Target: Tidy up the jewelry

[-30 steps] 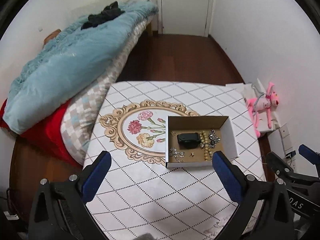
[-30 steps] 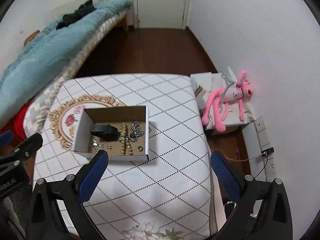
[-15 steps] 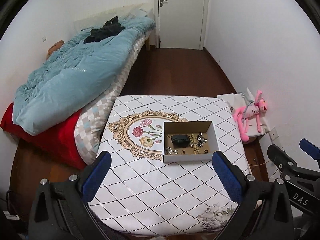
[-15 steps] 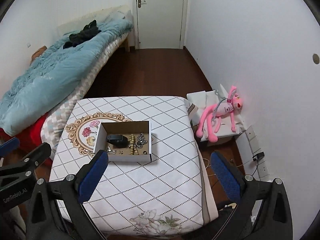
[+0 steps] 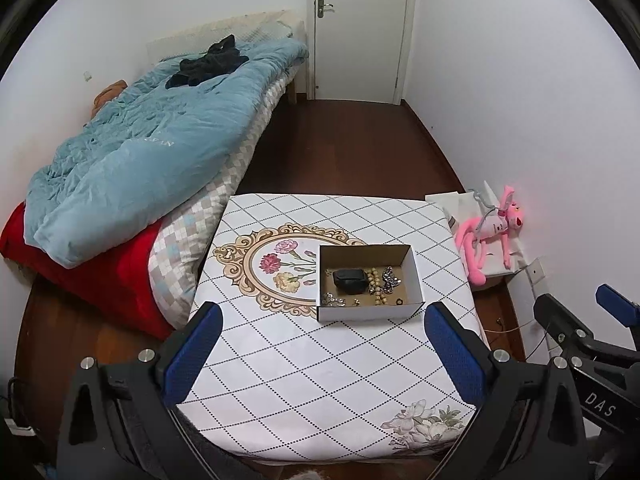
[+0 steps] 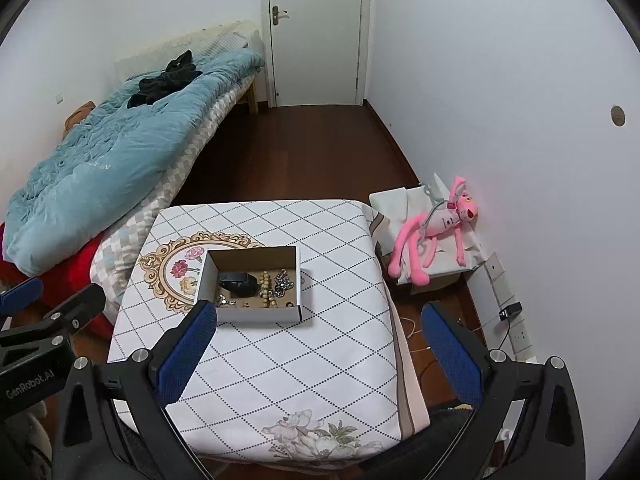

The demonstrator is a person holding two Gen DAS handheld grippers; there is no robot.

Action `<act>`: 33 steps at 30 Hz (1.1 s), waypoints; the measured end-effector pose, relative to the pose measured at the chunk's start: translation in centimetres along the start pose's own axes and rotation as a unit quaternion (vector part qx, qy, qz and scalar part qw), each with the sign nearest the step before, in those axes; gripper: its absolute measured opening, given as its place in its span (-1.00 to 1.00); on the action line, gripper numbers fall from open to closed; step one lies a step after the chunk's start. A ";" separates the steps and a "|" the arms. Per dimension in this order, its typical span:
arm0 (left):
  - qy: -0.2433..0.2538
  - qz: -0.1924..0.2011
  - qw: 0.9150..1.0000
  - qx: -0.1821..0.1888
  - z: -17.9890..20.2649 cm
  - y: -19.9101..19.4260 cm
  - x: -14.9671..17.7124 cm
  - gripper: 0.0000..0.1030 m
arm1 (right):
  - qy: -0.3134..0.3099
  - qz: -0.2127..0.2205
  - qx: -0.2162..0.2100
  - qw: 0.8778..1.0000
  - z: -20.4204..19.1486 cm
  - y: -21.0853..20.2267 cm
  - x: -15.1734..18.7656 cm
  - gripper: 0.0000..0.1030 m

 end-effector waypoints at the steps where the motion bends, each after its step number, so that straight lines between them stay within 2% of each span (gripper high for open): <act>1: 0.000 -0.003 1.000 0.000 0.0 0.3 -0.1 1.00 | 0.001 -0.004 0.001 1.000 0.0 0.3 -0.1 1.00; 12: 0.001 -0.044 0.999 -0.009 0.0 4.4 -0.2 1.00 | -0.011 -0.040 0.007 0.999 -0.7 5.0 -1.1 1.00; 21: 0.006 -0.061 0.998 -0.022 -0.3 6.9 -0.7 1.00 | -0.016 -0.065 0.017 0.998 -1.2 8.4 -1.2 1.00; 33: 0.009 -0.071 0.997 -0.025 -0.5 8.1 -0.4 1.00 | -0.020 -0.085 0.014 0.996 -1.5 10.0 -0.5 1.00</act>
Point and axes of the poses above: each gripper's, at about its wrist camera, not at the fingertips, and y roughly the way its jaws point, z to its right, x to its underside, the point moved 9 cm from there along y, roughly the way its jaws point, and after that the axes turned 6 degrees about x, right-handed, at the moved point
